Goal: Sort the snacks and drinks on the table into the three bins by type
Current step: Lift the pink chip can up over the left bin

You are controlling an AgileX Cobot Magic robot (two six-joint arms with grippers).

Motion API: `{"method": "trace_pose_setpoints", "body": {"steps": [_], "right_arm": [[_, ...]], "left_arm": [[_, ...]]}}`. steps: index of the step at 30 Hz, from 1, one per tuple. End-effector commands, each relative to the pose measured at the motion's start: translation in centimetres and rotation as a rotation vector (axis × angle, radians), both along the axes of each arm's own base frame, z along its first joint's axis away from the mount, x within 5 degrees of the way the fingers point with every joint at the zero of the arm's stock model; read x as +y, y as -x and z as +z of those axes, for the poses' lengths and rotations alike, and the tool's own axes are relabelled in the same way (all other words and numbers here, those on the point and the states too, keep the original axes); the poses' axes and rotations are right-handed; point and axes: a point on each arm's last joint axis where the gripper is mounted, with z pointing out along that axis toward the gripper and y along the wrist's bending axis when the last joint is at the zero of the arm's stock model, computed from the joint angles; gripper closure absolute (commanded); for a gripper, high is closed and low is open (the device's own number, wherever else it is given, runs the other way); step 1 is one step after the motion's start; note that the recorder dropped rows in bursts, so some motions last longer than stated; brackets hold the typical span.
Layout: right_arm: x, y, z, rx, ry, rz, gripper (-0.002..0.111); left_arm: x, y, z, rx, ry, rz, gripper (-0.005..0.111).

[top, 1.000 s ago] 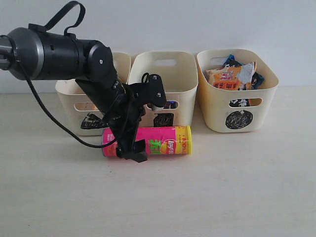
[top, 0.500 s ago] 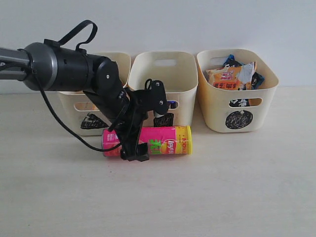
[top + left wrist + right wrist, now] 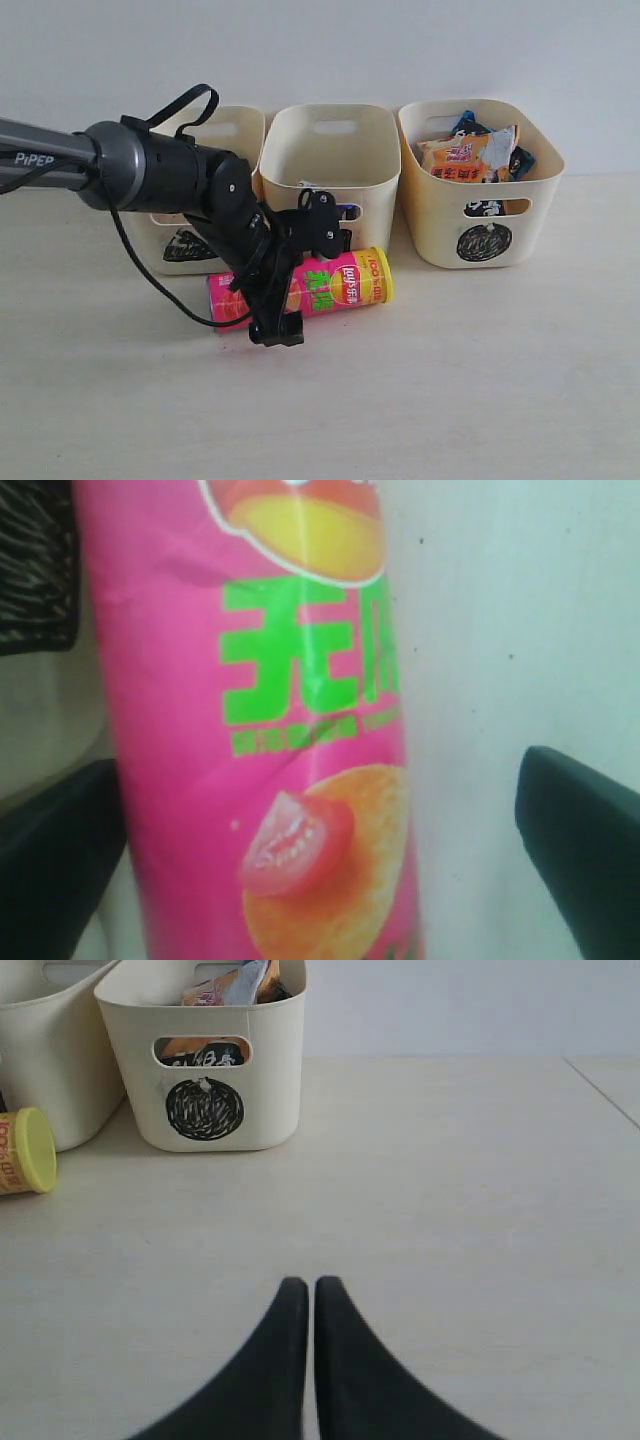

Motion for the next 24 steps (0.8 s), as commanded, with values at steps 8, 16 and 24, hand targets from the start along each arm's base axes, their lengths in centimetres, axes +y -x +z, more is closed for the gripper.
{"method": "trace_pose_setpoints", "body": {"steps": [8,16,24], "right_arm": [[0.0,0.0,0.0,-0.013,0.002,-0.001,0.108],[0.0,0.0,0.0,-0.013,0.002,-0.001,0.108],[0.0,0.0,0.0,-0.013,0.002,-0.001,0.108]], "left_arm": [[-0.4,-0.1,-0.7,-0.012,0.017,0.011,0.038],[-0.2,0.3,-1.4,0.040,-0.018,0.001,0.103],[-0.1,0.8,0.0,0.061,-0.024,-0.001,0.102]]}}
